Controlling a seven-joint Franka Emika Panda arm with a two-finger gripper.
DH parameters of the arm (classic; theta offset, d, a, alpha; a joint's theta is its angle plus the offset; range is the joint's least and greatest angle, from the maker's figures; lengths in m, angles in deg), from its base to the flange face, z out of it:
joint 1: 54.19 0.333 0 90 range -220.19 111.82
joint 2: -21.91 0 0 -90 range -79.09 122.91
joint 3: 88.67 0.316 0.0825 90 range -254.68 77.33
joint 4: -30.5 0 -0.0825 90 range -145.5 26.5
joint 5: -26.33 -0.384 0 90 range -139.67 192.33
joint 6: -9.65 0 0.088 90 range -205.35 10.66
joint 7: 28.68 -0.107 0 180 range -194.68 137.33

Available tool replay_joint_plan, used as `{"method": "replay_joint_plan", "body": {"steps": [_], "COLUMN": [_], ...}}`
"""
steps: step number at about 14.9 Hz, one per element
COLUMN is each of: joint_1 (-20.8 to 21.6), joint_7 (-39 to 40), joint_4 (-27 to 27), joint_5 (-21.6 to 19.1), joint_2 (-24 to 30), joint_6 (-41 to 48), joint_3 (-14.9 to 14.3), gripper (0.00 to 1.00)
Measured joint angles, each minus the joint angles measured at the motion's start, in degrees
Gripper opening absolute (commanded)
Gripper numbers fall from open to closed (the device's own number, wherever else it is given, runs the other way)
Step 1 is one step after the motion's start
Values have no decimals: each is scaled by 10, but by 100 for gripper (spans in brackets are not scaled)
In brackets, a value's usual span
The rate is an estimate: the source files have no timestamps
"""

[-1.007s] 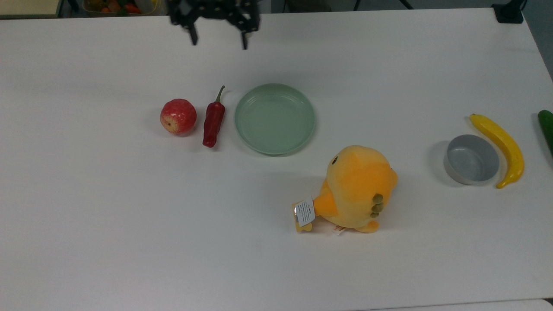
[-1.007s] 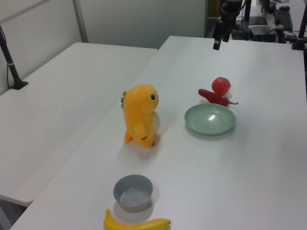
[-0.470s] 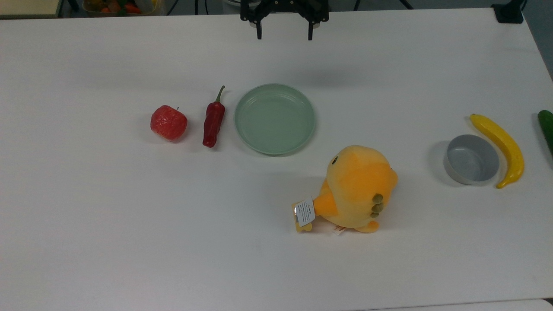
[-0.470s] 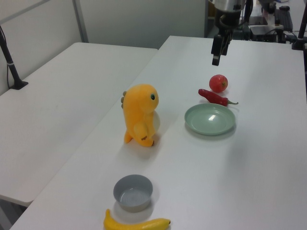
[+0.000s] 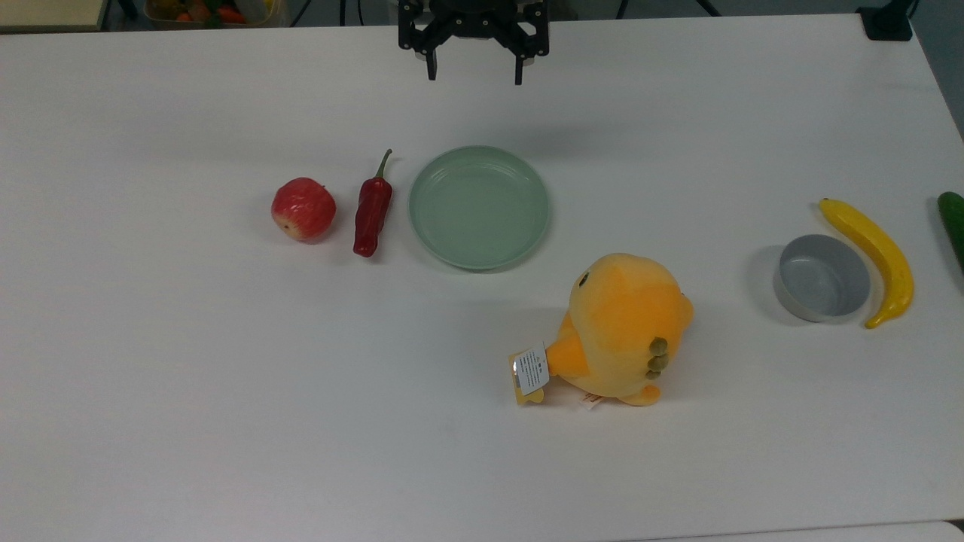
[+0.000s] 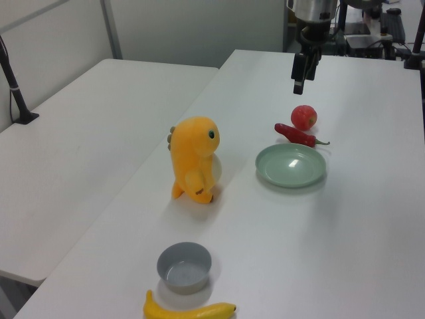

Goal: Red apple placed in the center of the desktop

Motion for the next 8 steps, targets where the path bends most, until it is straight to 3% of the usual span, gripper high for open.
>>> {"method": "replay_joint_plan", "body": {"steps": [8], "joint_1": [2], "joint_7": [0], "joint_4": [0], "joint_5": [0], "joint_2": [0], "joint_6": [0], "joint_3": [-12], "gripper": [100]}}
